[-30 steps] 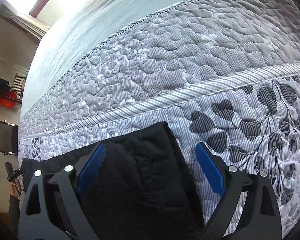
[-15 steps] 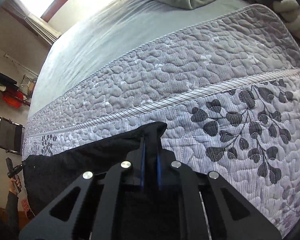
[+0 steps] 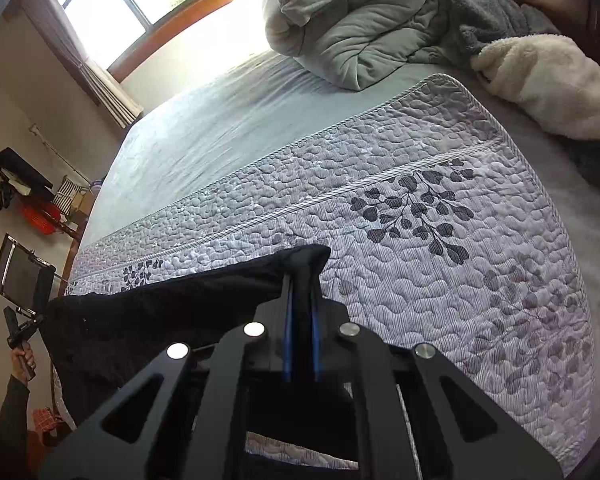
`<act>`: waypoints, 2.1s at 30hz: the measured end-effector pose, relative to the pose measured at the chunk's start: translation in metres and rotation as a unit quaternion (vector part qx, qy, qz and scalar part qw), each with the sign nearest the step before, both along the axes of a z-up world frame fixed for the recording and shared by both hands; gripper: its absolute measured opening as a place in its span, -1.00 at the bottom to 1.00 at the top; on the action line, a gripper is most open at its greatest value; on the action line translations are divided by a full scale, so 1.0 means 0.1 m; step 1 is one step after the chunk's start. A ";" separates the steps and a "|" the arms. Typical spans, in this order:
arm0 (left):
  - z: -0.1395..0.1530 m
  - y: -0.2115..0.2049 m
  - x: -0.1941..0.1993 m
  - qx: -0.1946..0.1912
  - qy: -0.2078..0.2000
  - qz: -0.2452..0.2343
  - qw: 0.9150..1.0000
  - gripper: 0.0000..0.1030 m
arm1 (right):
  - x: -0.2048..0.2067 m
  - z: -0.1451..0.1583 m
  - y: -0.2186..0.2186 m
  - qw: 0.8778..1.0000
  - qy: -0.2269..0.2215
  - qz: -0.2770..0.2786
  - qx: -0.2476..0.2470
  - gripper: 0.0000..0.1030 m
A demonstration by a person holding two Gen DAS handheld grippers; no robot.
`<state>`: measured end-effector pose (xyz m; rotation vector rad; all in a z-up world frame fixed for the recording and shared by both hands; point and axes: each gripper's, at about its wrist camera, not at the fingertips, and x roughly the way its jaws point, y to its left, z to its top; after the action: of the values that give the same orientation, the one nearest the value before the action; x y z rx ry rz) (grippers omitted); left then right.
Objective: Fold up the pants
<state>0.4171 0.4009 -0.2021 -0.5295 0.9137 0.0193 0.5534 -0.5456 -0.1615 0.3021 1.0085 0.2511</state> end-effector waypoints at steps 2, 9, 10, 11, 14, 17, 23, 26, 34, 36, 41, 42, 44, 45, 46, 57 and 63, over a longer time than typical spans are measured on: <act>0.13 -0.04 -0.12 0.000 -0.018 -0.001 1.000 -0.80 | -0.23 0.10 -0.03 1.000 -0.020 0.000 0.001 -0.88; 0.41 -0.14 -0.73 -0.014 -0.078 -0.004 0.997 -0.80 | -1.09 0.21 -0.16 0.998 -0.062 -0.008 0.004 -0.89; 0.43 -0.16 -0.84 -0.013 -0.084 -0.005 0.996 -0.80 | -1.22 0.20 -0.18 0.998 -0.066 -0.011 0.001 -0.89; 0.44 -0.16 -0.95 -0.014 -0.089 -0.004 0.996 -0.79 | -1.35 0.18 -0.20 0.997 -0.070 -0.014 -0.001 -0.89; 0.41 -0.16 -1.25 -0.024 -0.098 0.004 0.995 -0.79 | -1.70 0.14 -0.25 0.996 -0.084 -0.026 0.001 -0.89; 0.33 -0.15 -1.52 -0.029 -0.098 0.011 0.995 -0.79 | -2.01 0.10 -0.28 0.994 -0.097 -0.041 0.005 -0.87; 0.16 -0.14 -1.95 -0.043 -0.095 0.024 0.994 -0.78 | -2.49 -0.02 -0.28 0.993 -0.099 -0.069 0.002 -0.84; 0.07 -0.15 -2.09 -0.045 -0.094 0.025 0.994 -0.77 | -2.67 -0.10 -0.28 0.992 -0.095 -0.082 -0.001 -0.83; -0.11 -0.23 -2.40 -0.021 -0.080 0.017 0.996 -0.66 | -3.04 -0.34 -0.30 0.990 -0.083 -0.114 0.010 -0.70; -0.17 -0.23 -2.47 -0.021 -0.073 0.014 0.997 -0.60 | -3.11 -0.42 -0.31 0.989 -0.078 -0.123 0.017 -0.58; -0.44 -0.27 -2.60 0.001 -0.023 0.018 1.000 -0.24 | -3.30 -0.68 -0.22 0.990 -0.044 -0.135 0.004 0.04; -0.51 -0.26 -2.64 0.005 -0.010 0.024 1.000 -0.03 | -3.35 -0.75 -0.21 0.990 -0.034 -0.140 0.006 0.06; -0.66 -0.21 -2.73 0.020 0.020 0.047 0.998 0.19 | -3.44 -0.90 -0.21 0.988 -0.006 -0.154 0.006 0.24; -0.73 -0.17 -2.79 0.019 0.032 0.059 0.998 0.28 | -3.49 -0.97 -0.23 0.987 0.009 -0.163 0.012 0.33; -0.79 -0.13 -2.84 0.016 0.043 0.071 0.996 0.32 | -3.55 -1.03 -0.27 0.984 0.022 -0.177 0.020 0.33; -0.81 0.03 -3.40 -0.138 -0.042 0.188 0.971 0.74 | -4.03 -1.34 -0.47 0.922 0.016 -0.272 0.276 0.28; -0.89 -0.19 -3.10 -0.178 -0.020 0.166 0.970 0.79 | -3.81 -1.59 -0.43 0.907 0.039 -0.306 0.285 0.19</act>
<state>0.1067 0.3820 -0.2912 -1.0114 0.7826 0.1482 0.1728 -0.5886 -0.3202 1.1488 0.8529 -0.0500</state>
